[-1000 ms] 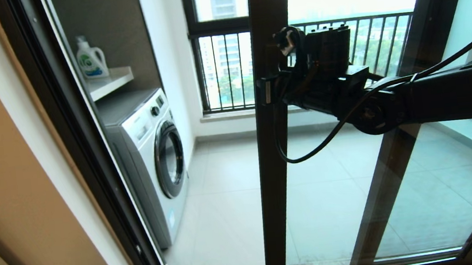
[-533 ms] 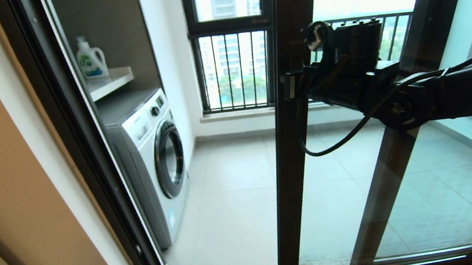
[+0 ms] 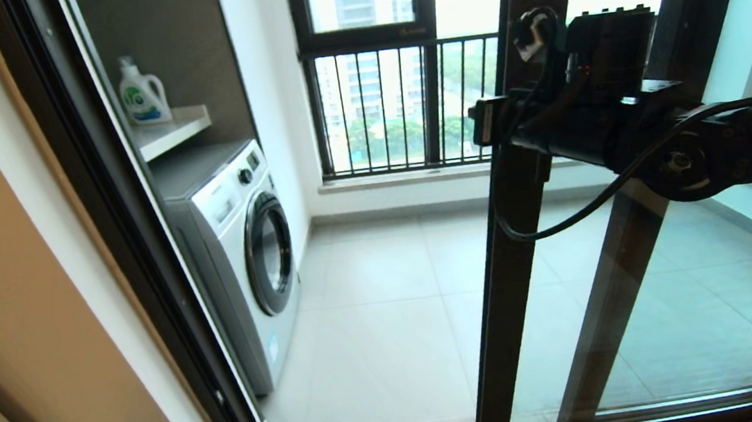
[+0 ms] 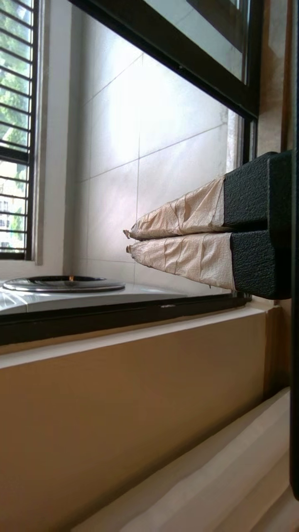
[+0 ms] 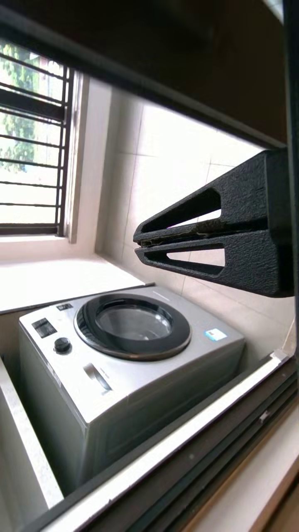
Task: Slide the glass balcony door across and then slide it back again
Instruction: Open the slid door
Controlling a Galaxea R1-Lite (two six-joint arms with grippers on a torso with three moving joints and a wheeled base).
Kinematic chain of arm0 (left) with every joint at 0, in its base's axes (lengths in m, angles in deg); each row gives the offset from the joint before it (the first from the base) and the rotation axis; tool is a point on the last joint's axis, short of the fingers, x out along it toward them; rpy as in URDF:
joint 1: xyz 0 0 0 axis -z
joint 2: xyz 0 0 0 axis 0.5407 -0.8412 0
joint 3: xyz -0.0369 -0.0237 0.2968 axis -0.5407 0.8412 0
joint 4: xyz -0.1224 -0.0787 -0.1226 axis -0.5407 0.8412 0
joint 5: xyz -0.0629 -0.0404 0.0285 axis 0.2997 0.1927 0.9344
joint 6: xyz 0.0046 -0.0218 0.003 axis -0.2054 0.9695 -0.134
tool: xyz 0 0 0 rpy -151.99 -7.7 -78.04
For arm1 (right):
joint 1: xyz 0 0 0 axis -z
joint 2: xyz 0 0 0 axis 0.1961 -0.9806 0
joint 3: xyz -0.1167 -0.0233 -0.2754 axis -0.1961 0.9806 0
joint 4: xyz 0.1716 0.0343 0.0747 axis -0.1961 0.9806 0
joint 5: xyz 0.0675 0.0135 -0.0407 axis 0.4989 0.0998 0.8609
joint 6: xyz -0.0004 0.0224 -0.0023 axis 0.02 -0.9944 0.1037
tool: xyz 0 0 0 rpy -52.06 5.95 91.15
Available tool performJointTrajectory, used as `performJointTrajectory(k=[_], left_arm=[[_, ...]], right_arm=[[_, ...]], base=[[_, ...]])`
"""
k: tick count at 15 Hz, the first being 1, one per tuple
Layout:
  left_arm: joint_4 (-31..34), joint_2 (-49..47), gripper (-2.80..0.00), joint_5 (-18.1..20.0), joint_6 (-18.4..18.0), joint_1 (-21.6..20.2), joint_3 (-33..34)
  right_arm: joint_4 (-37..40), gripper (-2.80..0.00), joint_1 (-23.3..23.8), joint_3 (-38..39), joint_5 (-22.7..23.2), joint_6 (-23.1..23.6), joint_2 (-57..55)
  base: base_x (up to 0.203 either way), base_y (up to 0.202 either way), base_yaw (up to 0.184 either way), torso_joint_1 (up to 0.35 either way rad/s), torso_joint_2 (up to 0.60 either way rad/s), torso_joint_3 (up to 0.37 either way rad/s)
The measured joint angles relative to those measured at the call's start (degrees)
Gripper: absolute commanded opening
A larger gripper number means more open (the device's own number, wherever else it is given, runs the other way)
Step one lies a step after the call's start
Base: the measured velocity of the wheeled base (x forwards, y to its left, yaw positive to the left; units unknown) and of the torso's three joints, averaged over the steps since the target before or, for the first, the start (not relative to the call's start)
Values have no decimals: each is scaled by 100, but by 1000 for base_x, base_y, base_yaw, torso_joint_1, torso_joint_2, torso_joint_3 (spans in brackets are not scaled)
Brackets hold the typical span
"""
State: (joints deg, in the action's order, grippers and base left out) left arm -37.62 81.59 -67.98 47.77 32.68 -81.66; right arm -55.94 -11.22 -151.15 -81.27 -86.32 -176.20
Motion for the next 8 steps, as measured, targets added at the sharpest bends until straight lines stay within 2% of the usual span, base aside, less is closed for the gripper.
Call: performJointTrajectory(k=[5, 8], left_arm=[[0, 0, -280, 0, -1, -2, 0], [0, 0, -280, 3, -4, -2, 0]], right_arm=[[-103, -280, -130, -78, 41, -3, -86], [-679, -280, 139, -133, 29, 65, -426]], base=[[0, 0, 0, 0, 0, 0], [0, 0, 0, 0, 0, 0]])
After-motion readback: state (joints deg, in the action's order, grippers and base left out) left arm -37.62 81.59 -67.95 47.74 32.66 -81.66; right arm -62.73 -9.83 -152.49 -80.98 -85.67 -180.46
